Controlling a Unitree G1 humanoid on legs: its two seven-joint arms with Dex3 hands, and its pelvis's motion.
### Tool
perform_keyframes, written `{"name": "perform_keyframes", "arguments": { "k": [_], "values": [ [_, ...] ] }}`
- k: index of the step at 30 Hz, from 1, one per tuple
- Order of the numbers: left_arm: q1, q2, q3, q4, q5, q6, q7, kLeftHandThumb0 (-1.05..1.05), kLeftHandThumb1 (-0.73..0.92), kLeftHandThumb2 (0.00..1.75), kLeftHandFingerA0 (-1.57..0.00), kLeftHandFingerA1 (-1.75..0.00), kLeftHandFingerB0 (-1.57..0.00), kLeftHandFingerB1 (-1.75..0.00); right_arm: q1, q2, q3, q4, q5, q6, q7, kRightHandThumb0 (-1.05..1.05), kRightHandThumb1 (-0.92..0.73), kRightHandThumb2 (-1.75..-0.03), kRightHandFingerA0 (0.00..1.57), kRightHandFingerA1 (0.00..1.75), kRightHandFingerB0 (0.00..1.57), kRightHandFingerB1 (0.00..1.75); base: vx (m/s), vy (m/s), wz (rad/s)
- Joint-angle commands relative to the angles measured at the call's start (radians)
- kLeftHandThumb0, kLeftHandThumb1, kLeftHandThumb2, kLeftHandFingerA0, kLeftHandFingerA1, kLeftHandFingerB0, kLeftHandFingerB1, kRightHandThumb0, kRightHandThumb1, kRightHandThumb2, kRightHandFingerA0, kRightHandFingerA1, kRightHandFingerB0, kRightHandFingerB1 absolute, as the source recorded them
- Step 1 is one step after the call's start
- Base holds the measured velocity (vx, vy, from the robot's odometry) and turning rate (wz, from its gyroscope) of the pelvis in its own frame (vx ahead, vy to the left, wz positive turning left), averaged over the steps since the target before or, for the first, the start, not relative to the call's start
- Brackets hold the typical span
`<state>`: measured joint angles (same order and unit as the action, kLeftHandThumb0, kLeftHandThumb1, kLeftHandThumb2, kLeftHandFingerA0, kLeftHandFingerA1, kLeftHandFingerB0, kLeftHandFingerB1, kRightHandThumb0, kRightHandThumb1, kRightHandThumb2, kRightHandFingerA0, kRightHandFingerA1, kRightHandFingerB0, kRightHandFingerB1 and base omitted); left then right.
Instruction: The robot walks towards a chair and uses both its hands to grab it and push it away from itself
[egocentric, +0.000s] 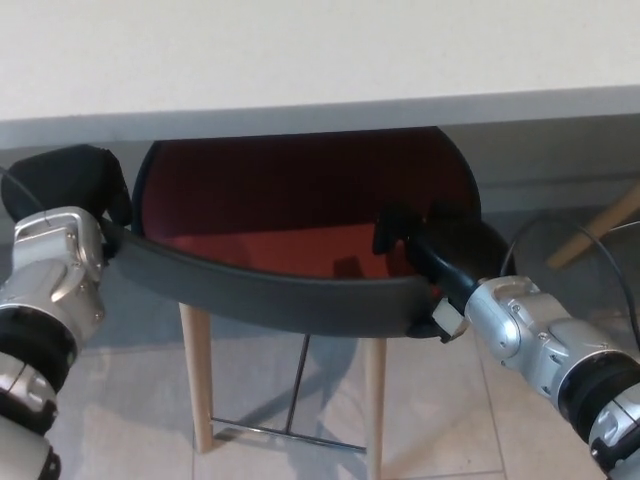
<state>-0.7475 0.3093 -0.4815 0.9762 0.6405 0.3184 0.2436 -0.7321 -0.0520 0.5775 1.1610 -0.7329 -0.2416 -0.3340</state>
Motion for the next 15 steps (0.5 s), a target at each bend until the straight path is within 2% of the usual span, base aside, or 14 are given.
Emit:
{"name": "perform_keyframes", "arguments": {
  "k": [1, 4, 5, 7, 8, 10, 11, 14, 15],
  "values": [
    [-0.137, -0.006, -0.025, -0.028, 0.038, -0.226, 0.098, -0.16, 0.57, 0.91, -0.90, -1.75, -0.79, -1.50, -0.020, -0.007, -0.013, -0.052, 0.013, -0.078, -0.074, -0.25, -0.61, -1.15, 0.90, 1.75, 0.72, 1.66, 0.00, 0.000, 0.00],
    [-0.160, -0.007, -0.027, -0.019, 0.036, -0.217, 0.079, -0.18, 0.60, 0.88, -0.88, -1.75, -0.76, -1.48, -0.023, -0.001, -0.022, -0.055, 0.023, -0.066, -0.059, -0.26, -0.61, -1.14, 0.91, 1.75, 0.70, 1.69, 0.00, 0.000, 0.00],
    [-0.196, -0.007, -0.031, -0.004, 0.042, -0.203, 0.060, -0.10, 0.59, 0.89, -0.97, -1.71, -0.69, -1.39, -0.005, 0.009, -0.027, -0.054, 0.027, -0.077, -0.091, -0.24, -0.59, -1.17, 0.92, 1.75, 0.71, 1.68, 0.00, 0.000, 0.00],
    [-0.202, -0.007, -0.032, 0.001, 0.041, -0.203, 0.060, -0.10, 0.59, 0.89, -0.97, -1.71, -0.69, -1.39, -0.003, 0.011, -0.028, -0.053, 0.027, -0.078, -0.094, -0.24, -0.59, -1.17, 0.92, 1.75, 0.71, 1.68, 0.00, 0.000, 0.00],
    [-0.208, -0.002, -0.031, 0.001, 0.041, -0.195, 0.054, -0.17, 0.59, 0.87, -0.87, -1.75, -0.74, -1.53, 0.008, 0.014, -0.030, -0.053, 0.033, -0.085, -0.087, -0.25, -0.58, -1.17, 0.93, 1.75, 0.70, 1.67, 0.00, 0.000, 0.00],
    [-0.187, -0.006, -0.013, -0.029, 0.013, -0.181, 0.013, -0.14, 0.63, 0.83, -0.86, -1.74, -0.72, -1.51, 0.017, 0.017, -0.046, -0.056, 0.057, -0.050, -0.008, -0.26, -0.64, -1.10, 0.87, 1.75, 0.66, 1.67, 0.00, 0.000, 0.00],
    [-0.162, -0.007, 0.007, -0.043, -0.011, -0.212, 0.029, -0.12, 0.61, 0.83, -0.88, -1.66, -0.78, -1.32, 0.023, 0.012, -0.047, -0.060, 0.056, -0.055, -0.010, -0.25, -0.64, -1.09, 0.87, 1.75, 0.69, 1.63, 0.00, 0.000, 0.00],
    [-0.133, -0.008, 0.021, -0.056, -0.030, -0.239, 0.024, -0.14, 0.65, 0.85, -0.87, -1.67, -0.79, -1.30, 0.030, 0.009, -0.053, -0.060, 0.057, -0.062, -0.010, -0.26, -0.64, -1.10, 0.89, 1.75, 0.70, 1.60, 0.00, 0.000, 0.00],
    [-0.063, -0.028, 0.049, -0.083, -0.079, -0.256, 0.000, -0.19, 0.68, 0.82, -0.89, -1.46, -0.77, -0.74, 0.038, 0.002, -0.066, -0.056, 0.071, -0.047, 0.018, -0.22, -0.69, -1.02, 0.89, 1.68, 0.76, 1.24, 0.00, 0.000, 0.00]
  ]
}}
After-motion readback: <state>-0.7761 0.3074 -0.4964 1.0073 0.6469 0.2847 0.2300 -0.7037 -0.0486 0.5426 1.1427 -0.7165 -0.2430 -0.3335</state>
